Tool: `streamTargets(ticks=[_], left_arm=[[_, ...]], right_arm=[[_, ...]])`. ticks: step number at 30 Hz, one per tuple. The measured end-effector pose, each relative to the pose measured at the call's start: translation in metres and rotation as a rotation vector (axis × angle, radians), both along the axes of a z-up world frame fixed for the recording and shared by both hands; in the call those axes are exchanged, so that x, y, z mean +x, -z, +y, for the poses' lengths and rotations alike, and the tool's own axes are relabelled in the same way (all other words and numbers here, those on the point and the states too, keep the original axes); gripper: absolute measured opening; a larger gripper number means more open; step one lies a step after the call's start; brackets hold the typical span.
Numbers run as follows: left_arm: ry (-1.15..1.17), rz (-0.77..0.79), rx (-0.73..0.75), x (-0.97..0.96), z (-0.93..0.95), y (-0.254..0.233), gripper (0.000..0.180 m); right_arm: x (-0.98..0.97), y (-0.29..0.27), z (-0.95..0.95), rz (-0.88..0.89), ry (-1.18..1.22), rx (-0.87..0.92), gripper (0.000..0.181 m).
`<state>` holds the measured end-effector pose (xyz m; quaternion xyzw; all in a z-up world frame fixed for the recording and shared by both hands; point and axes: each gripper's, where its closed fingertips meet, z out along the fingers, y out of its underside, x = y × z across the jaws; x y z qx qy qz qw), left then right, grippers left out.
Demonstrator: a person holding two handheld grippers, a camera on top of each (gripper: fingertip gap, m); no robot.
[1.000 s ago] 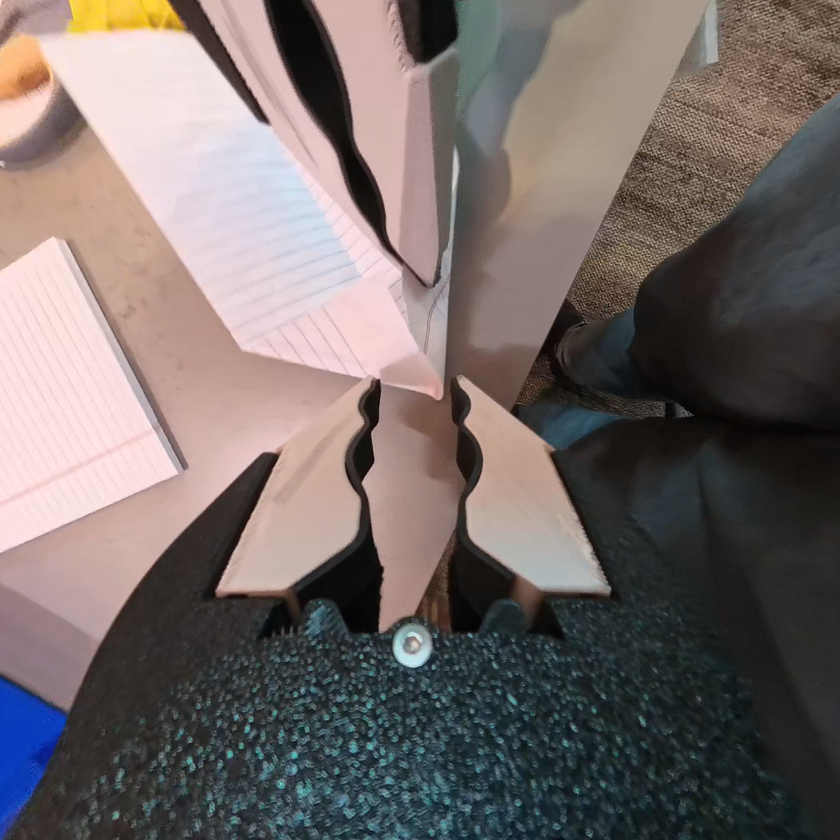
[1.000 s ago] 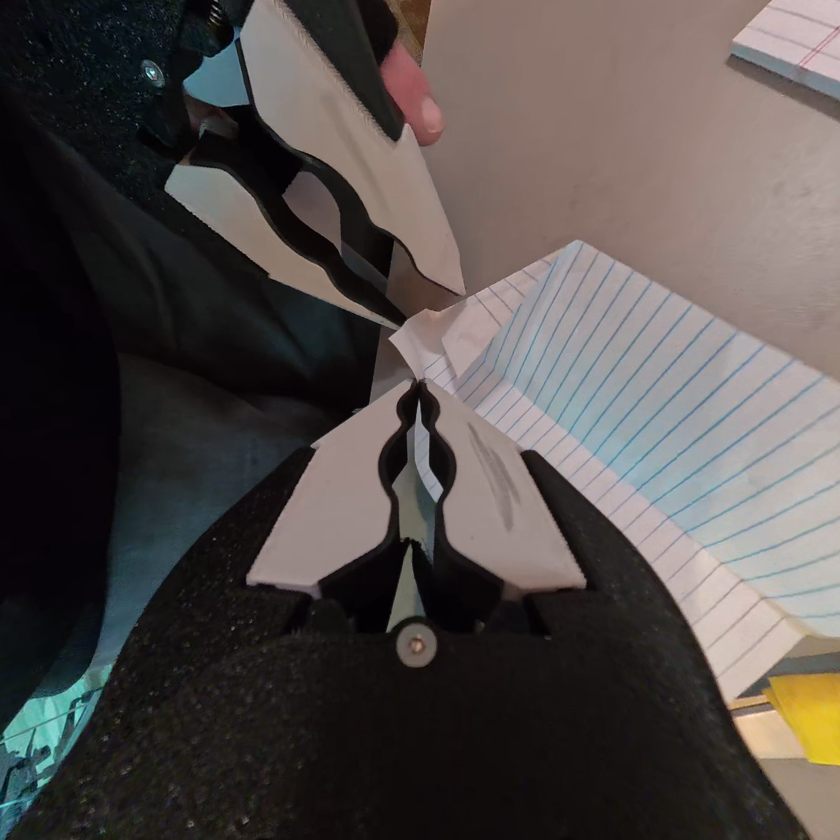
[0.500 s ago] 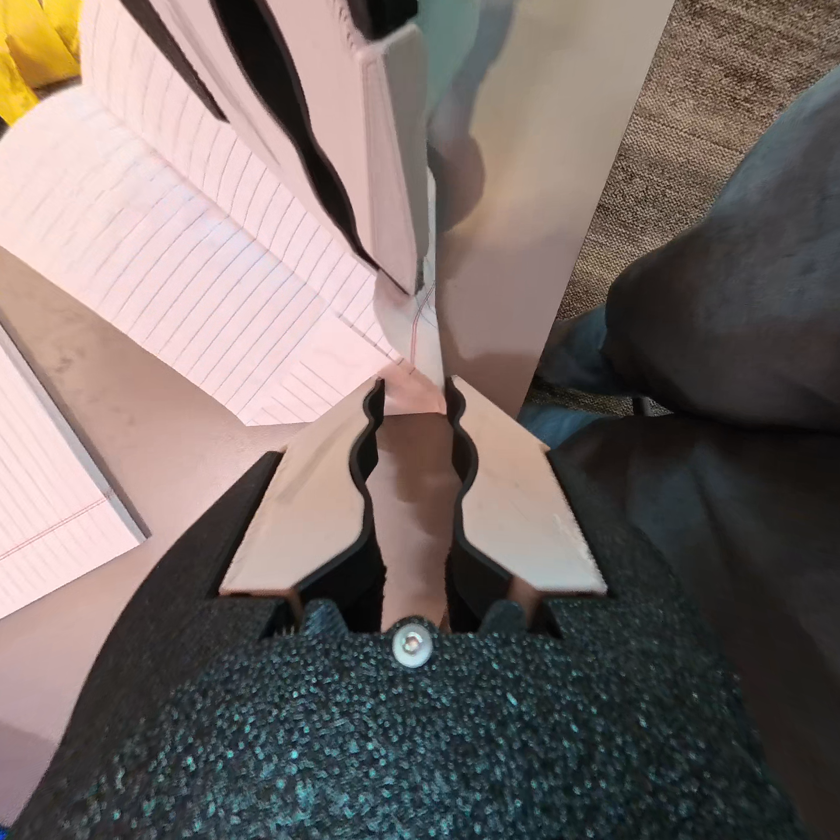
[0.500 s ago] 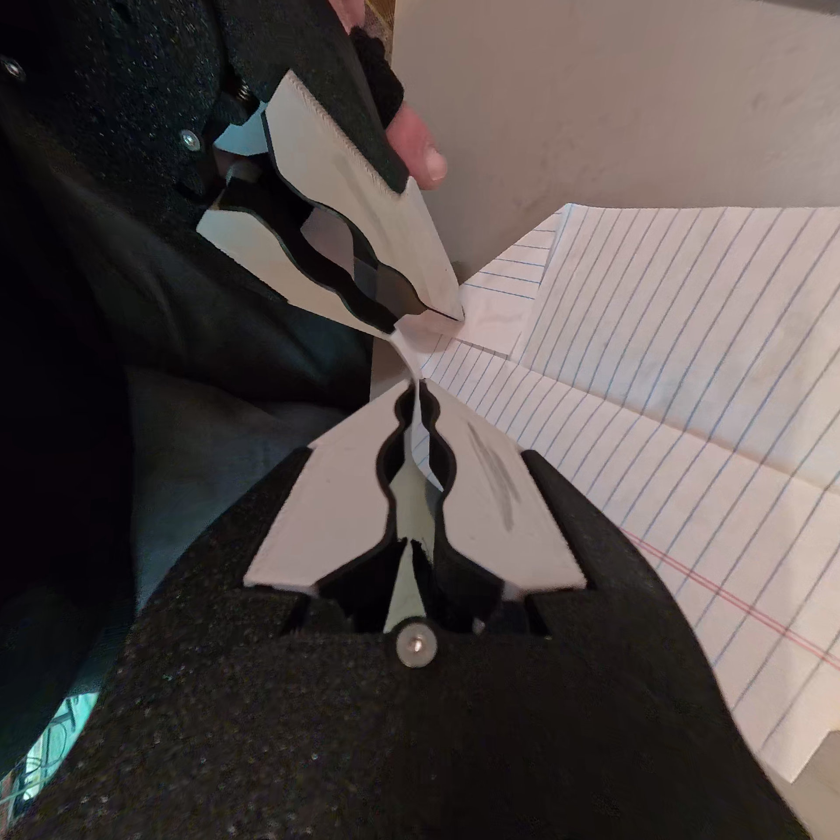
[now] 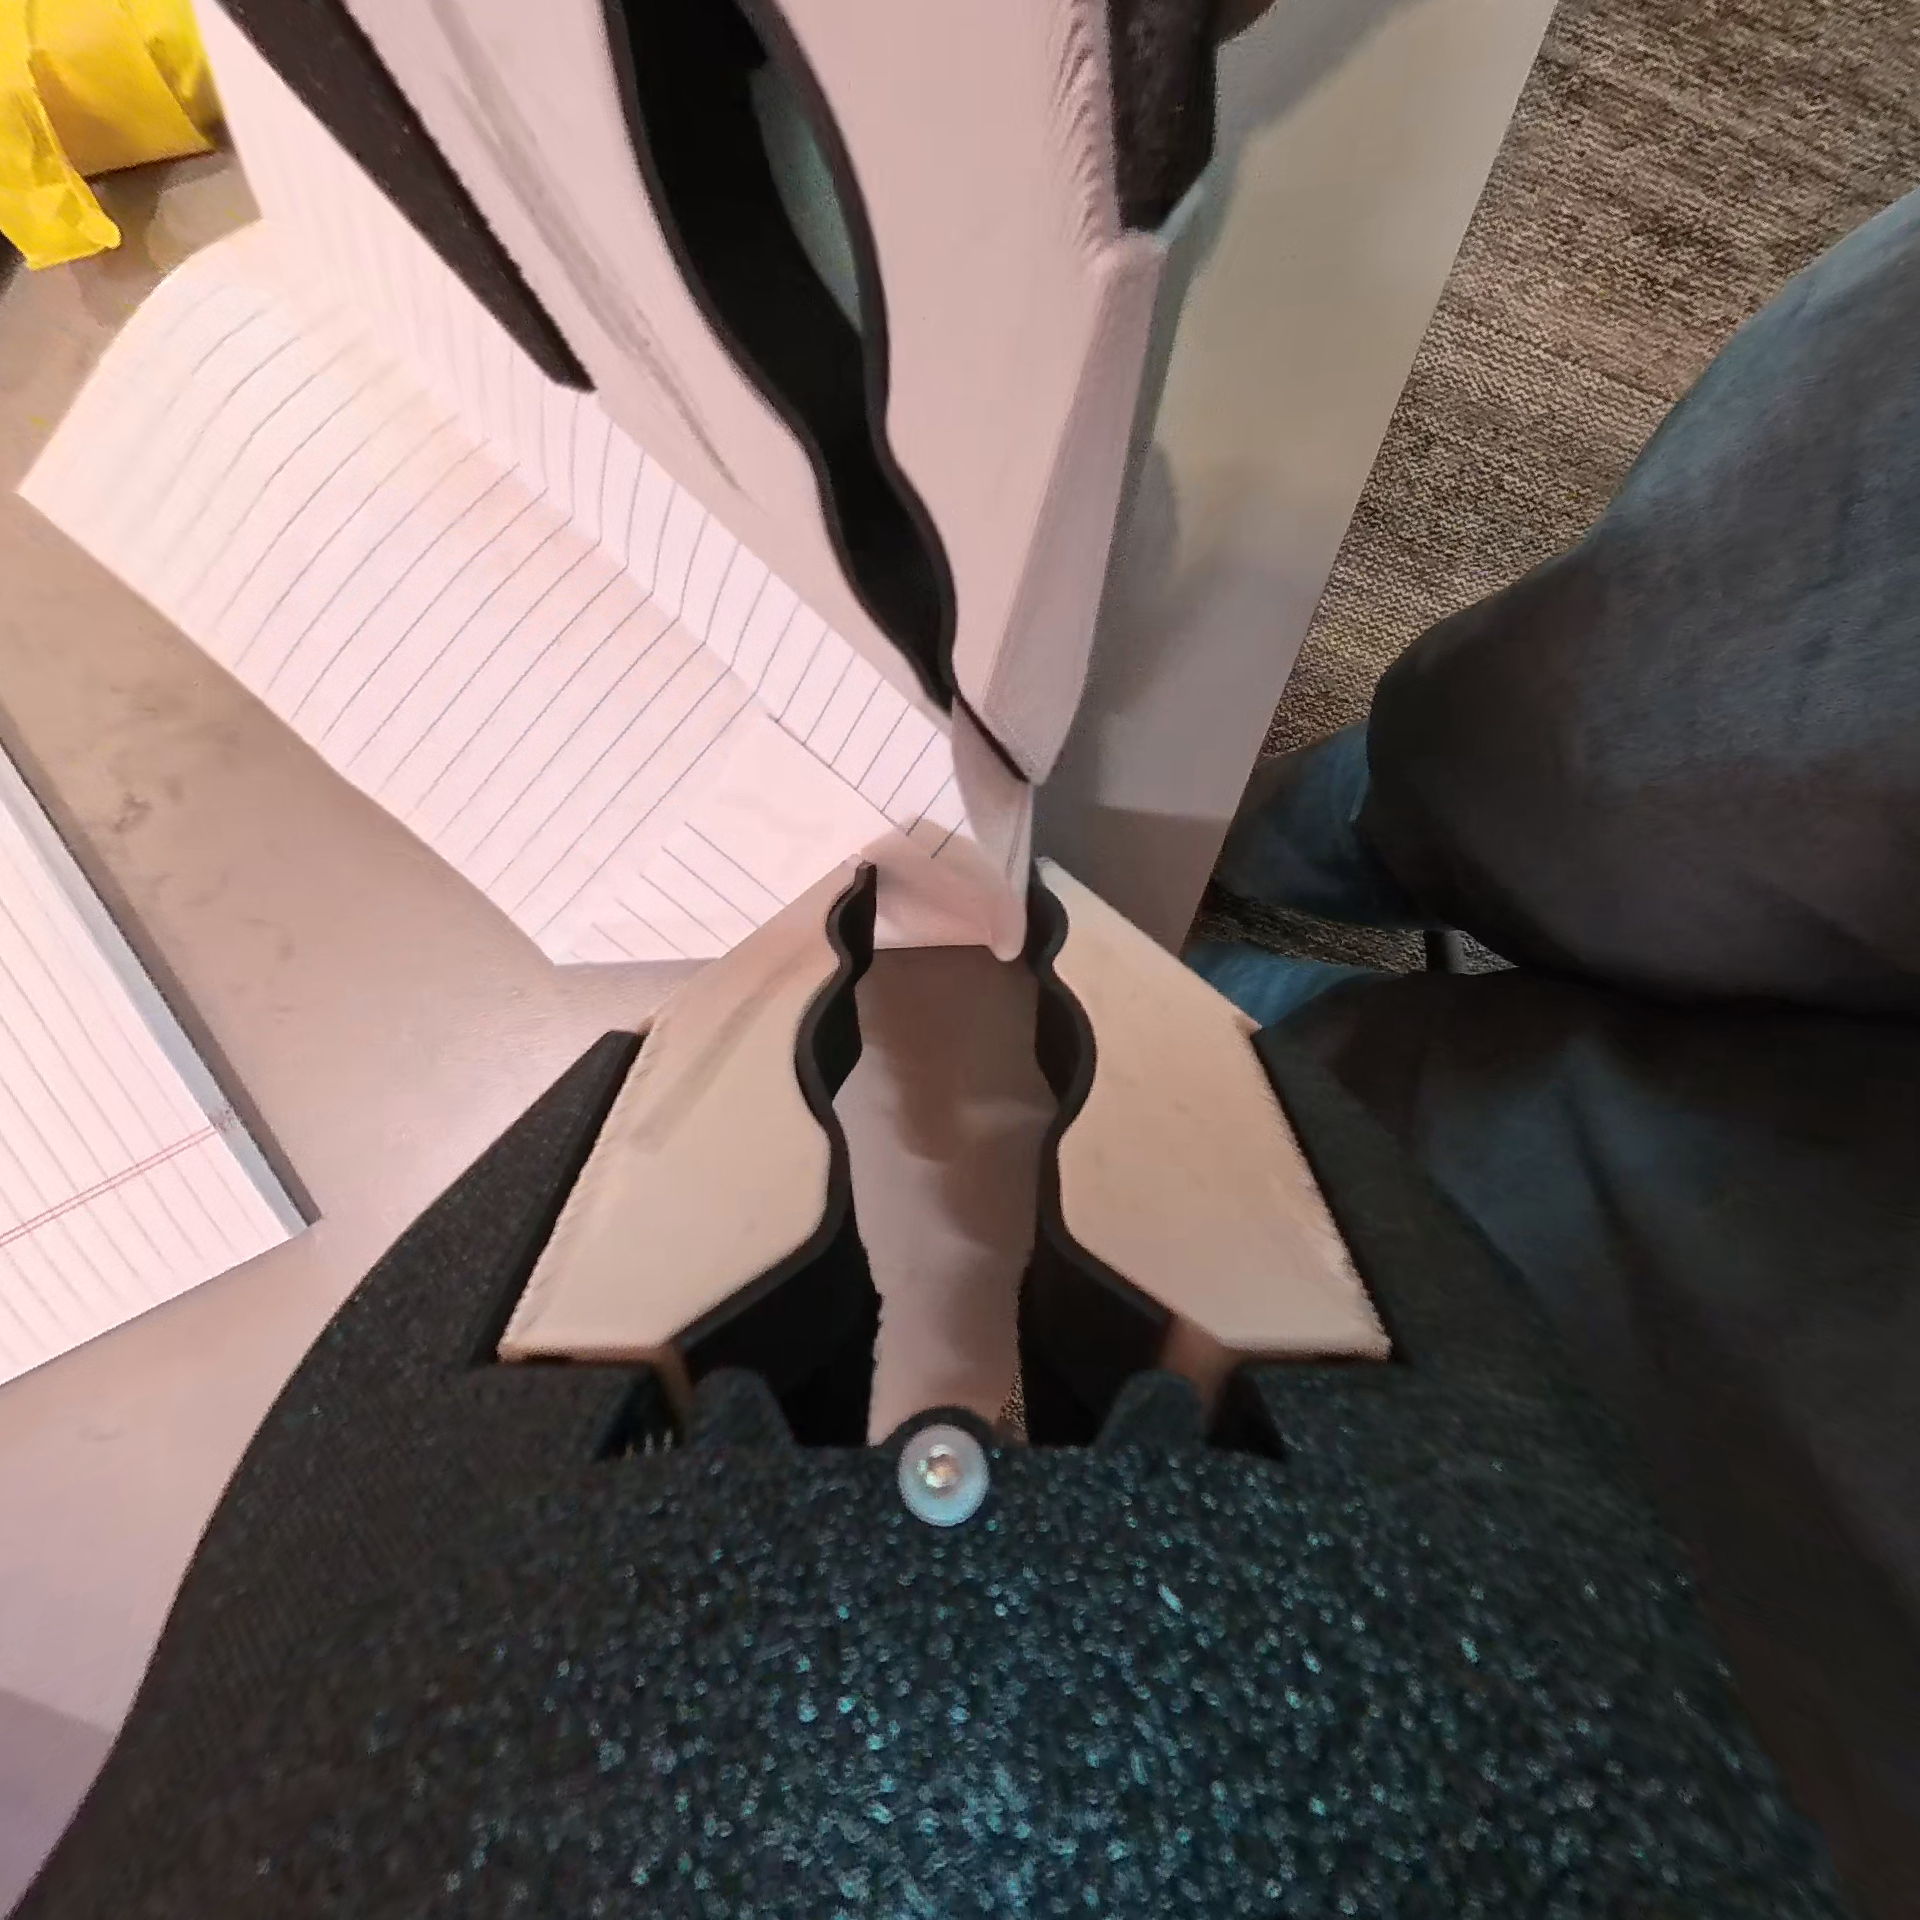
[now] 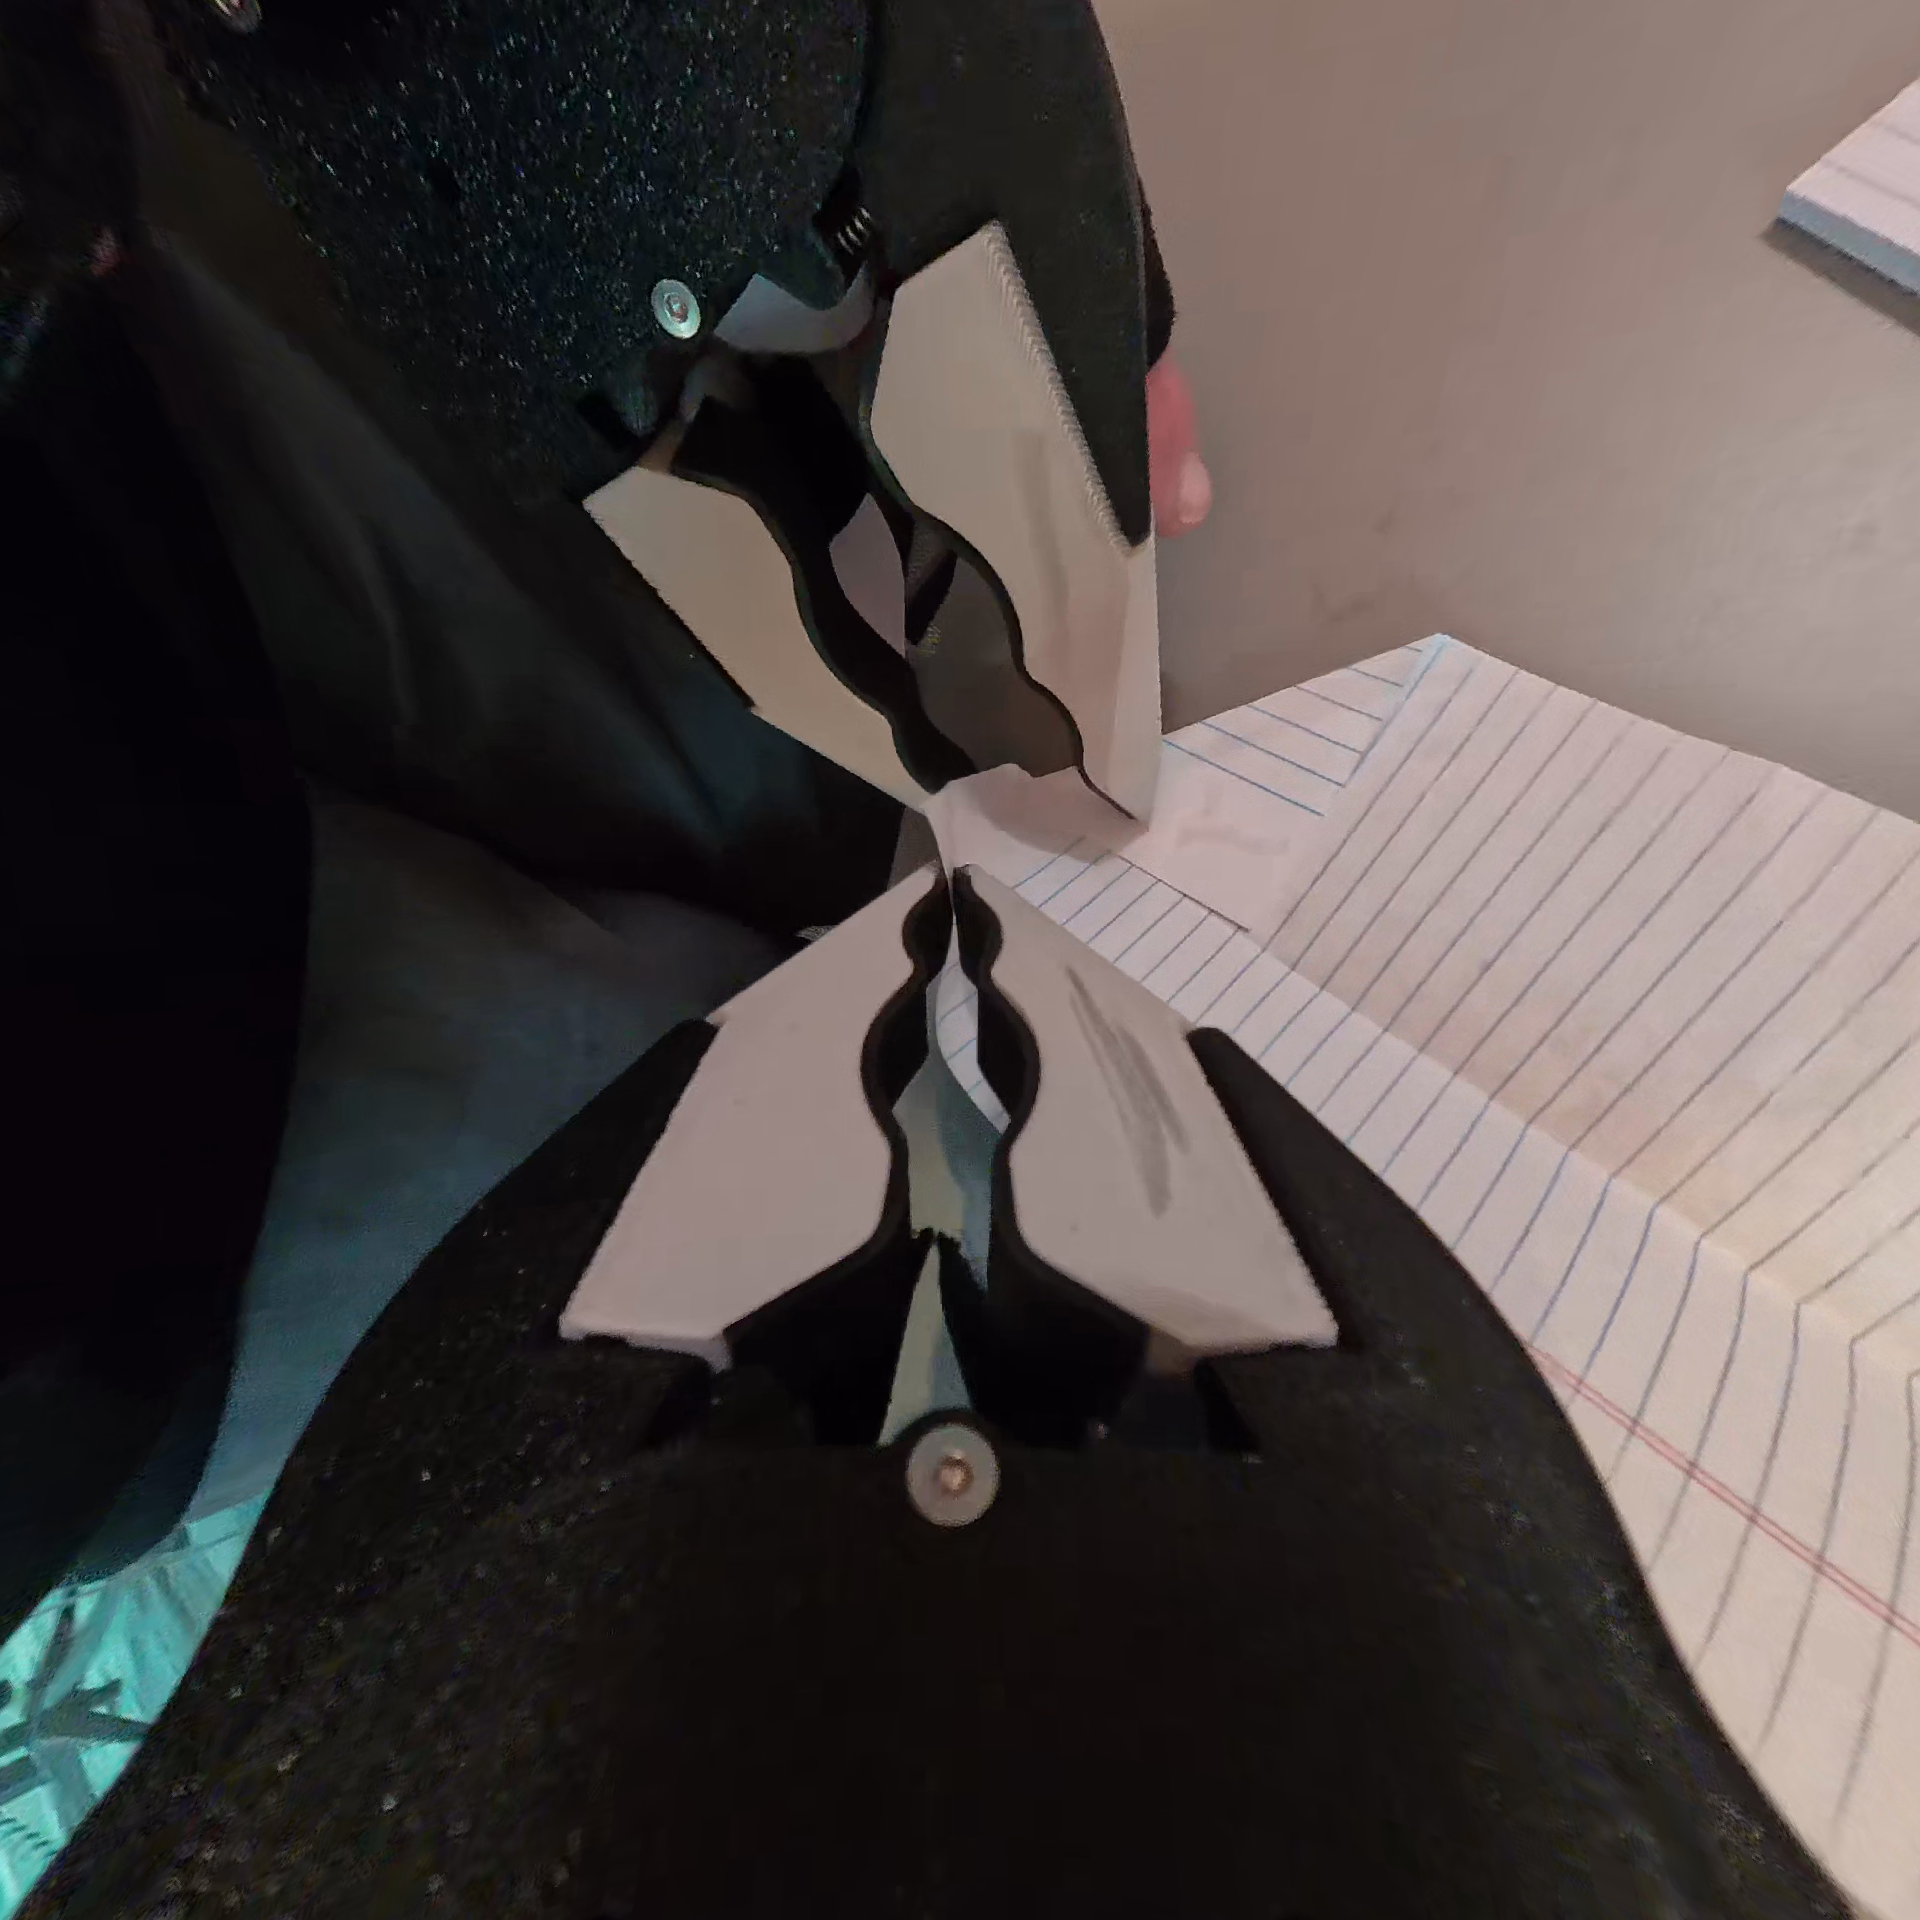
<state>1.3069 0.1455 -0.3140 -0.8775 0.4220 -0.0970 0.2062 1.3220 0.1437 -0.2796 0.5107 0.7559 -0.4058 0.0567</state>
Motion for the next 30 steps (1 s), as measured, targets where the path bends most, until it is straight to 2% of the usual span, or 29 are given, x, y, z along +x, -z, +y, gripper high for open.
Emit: streamTargets(ticks=[6,16,23,30], left_arm=[[-0.004,-0.027,-0.008,0.002,-0.002,0.0,0.031],[-0.011,-0.052,-0.029,0.001,-0.001,-0.001,0.023],[-0.016,-0.071,-0.049,0.002,-0.002,-0.001,0.026],[-0.067,-0.133,-0.142,0.002,0.0,-0.003,0.022]], right_arm=[[0.009,0.005,0.003,-0.1,0.044,-0.094,0.0],[0.011,0.015,0.013,-0.242,0.132,-0.178,0.0],[0.01,0.02,0.022,-0.278,0.161,-0.139,0.0],[0.008,0.022,0.024,-0.269,0.138,-0.098,0.0]])
